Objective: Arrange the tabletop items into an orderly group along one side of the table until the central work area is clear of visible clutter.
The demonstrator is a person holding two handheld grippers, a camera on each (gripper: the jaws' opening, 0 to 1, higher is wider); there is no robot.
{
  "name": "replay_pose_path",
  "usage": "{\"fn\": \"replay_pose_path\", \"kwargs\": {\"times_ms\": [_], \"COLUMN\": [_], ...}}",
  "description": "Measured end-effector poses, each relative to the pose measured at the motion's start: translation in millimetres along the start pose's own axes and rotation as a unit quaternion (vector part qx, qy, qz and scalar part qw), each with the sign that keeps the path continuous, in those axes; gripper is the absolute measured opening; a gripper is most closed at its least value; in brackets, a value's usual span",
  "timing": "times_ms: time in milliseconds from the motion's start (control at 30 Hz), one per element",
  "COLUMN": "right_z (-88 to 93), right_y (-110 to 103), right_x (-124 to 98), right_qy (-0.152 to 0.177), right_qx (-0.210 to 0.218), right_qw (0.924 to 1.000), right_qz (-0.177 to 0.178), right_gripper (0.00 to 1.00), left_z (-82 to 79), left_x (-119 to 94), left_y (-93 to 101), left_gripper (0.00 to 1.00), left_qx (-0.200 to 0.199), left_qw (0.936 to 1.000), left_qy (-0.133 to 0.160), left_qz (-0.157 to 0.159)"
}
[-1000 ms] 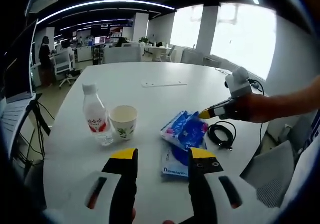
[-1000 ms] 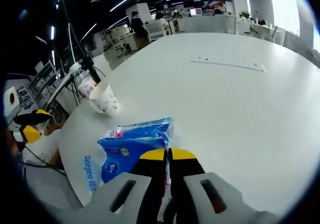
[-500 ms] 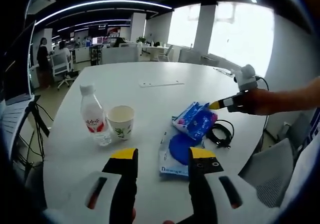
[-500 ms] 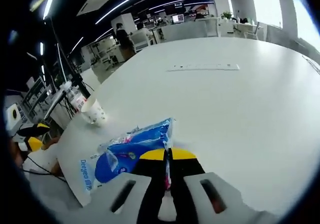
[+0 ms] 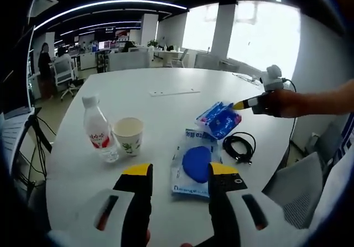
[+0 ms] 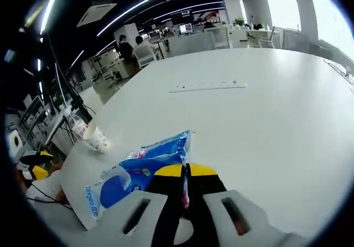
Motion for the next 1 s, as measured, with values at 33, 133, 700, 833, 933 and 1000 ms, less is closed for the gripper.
{"fn": "replay_pose_path", "kwargs": {"times_ms": [33,133,700,833,933,1000], "right_z": [-1.9,-8.3,-14.8,-9.7,-4.4,-1.7], "right_y": [1.3,6.2,36.7,43.9,49.5,52.9], "right_x": [-0.5,-1.2,1.2,2.2,3.7,4.4], "right_qy": [0.001,0.0,0.003,0.001,-0.003,-0.005], "right_qx": [0.001,-0.002,0.021,0.031,0.035,0.039], "right_qw": [1.0,1.0,0.9997,0.9994,0.9992,0.999], "right_qz": [0.001,0.003,0.014,0.017,0.019,0.021], "right_gripper": [0.0,0.0,0.0,0.0,0.0,0.0], "left_z": [-0.3,-2.8,-2.6,-3.4,-4.1,-3.8], "left_x": [0.2,0.3,0.9,1.7,1.8,2.1], "left_y": [0.1,0.5,-5.8,-8.6,-9.7,-9.8], "left_gripper": [0.39,0.39,0.39,0.39,0.39,0.39], "left_qx": [0.0,0.003,-0.003,-0.005,-0.006,-0.005], "left_qw": [1.0,1.0,0.9998,0.9997,0.9996,0.9995], "left_qy": [0.0,0.001,-0.006,-0.008,-0.009,-0.01], "left_qz": [0.0,0.001,-0.016,-0.022,-0.026,-0.028]}}
Point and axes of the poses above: the point that each gripper's makers call its tool centre point, and the gripper's own axes: x roughly forward along the fingers, y roughly to its right, z roughly out of its underside, the point moved 3 cm from there along -x, roughly backward along the fingers, and after that the axes turned 15 degrees about -z, right-handed, at the moved point
